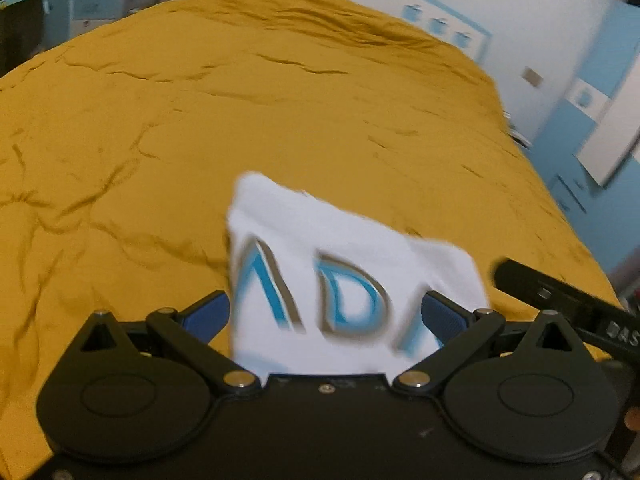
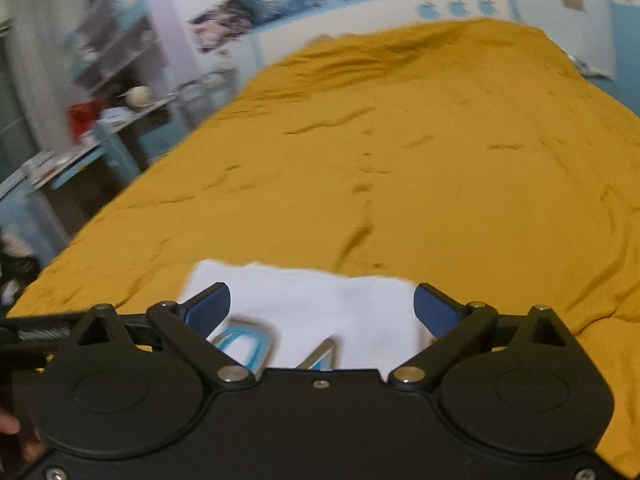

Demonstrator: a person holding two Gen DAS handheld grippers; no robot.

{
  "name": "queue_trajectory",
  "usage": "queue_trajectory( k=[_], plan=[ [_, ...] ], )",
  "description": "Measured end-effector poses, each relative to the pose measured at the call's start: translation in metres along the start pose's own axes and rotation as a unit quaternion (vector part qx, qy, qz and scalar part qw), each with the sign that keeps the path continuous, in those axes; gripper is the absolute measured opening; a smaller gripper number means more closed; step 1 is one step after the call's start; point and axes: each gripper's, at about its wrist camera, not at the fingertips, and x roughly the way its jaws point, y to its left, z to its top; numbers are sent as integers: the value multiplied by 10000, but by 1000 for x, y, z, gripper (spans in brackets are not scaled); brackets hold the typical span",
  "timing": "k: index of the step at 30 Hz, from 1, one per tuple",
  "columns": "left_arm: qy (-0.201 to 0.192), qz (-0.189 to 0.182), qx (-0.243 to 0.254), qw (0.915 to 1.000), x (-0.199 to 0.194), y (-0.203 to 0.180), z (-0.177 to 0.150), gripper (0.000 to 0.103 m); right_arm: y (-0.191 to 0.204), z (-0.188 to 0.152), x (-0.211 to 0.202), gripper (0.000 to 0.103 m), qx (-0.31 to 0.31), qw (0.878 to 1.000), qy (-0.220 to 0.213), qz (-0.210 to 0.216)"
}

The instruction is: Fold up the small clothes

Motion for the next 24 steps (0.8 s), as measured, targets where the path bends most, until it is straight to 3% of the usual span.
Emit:
queue_trajectory(
  k=[3, 10, 15, 22, 24],
  plan=[
    [85, 218, 57, 9997, -12, -5, -30, 103, 5, -23, -23, 100, 18, 9999, 80, -61],
    [541, 623, -35, 9966, -6, 0, -75, 103, 2, -69, -29, 100, -244, 9953, 443, -825],
    [643, 531, -272, 9961, -1, 17, -90, 103, -10, -83, -11, 100, -229, 9864, 945, -1329],
    [568, 676, -212, 9959, -14, 15, -79, 103, -17, -82, -30, 100, 130, 9860, 940, -1373],
    [445, 586, -199, 9971, -29, 10, -77, 103, -12, -77, -47, 100, 196, 9903, 784, -1127]
  ],
)
